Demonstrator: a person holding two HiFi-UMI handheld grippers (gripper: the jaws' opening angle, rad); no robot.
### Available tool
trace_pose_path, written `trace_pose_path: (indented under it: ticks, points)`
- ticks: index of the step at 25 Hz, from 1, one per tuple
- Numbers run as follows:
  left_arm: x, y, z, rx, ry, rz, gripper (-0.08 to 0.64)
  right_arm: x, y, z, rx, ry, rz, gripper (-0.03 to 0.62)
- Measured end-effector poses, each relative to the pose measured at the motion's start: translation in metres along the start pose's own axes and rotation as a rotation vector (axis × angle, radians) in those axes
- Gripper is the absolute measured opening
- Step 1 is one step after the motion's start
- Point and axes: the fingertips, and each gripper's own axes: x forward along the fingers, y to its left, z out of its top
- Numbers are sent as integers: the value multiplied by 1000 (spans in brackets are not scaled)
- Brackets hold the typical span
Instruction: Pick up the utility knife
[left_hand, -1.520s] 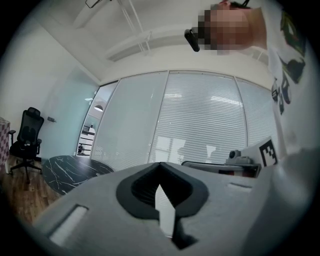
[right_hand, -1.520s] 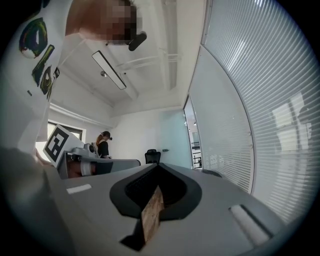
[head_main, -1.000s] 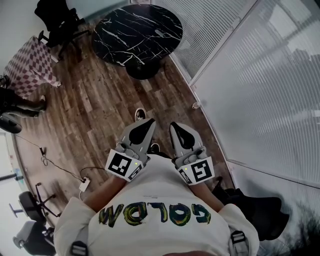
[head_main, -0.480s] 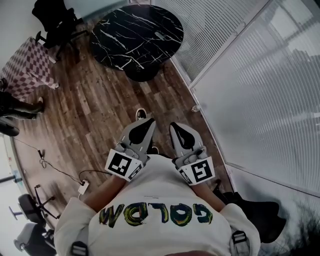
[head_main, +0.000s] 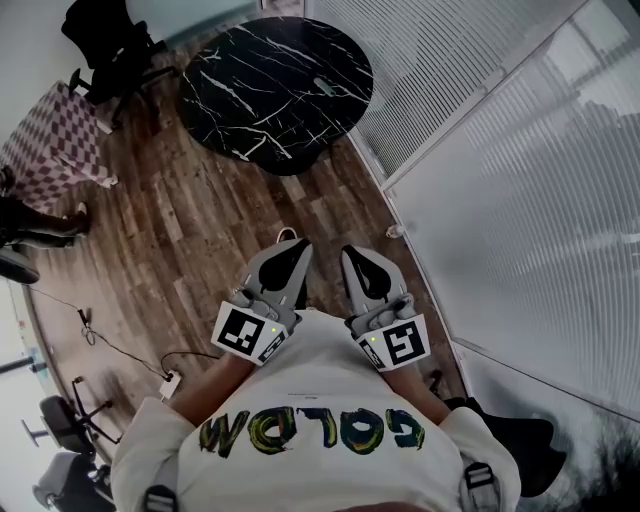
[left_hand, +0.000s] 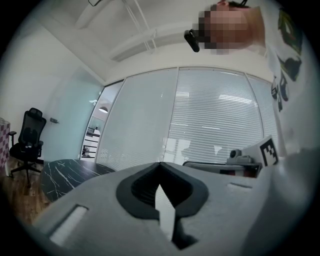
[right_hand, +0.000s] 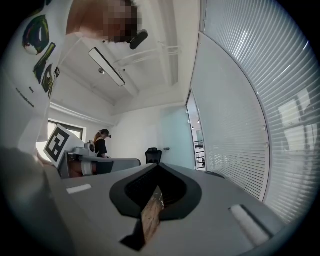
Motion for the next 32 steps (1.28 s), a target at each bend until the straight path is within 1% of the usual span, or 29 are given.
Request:
trace_pose_path:
  ticks: [4, 9, 13, 24, 32]
  points:
    - [23, 31, 13, 4, -12, 3, 2, 37, -18, 10, -14, -20, -2, 2]
    - [52, 80, 36, 10, -15, 4, 2, 97, -37, 27, -30, -36, 5, 2]
    - [73, 119, 52, 7, -17, 1, 2, 142, -49, 34, -34, -31, 13, 3]
    - [125, 213, 71, -15, -16, -11, 2, 249, -81, 35, -44, 0, 16, 2]
    - [144, 262, 76, -25, -12, -4, 2, 299, -93, 36, -57, 11, 24, 2]
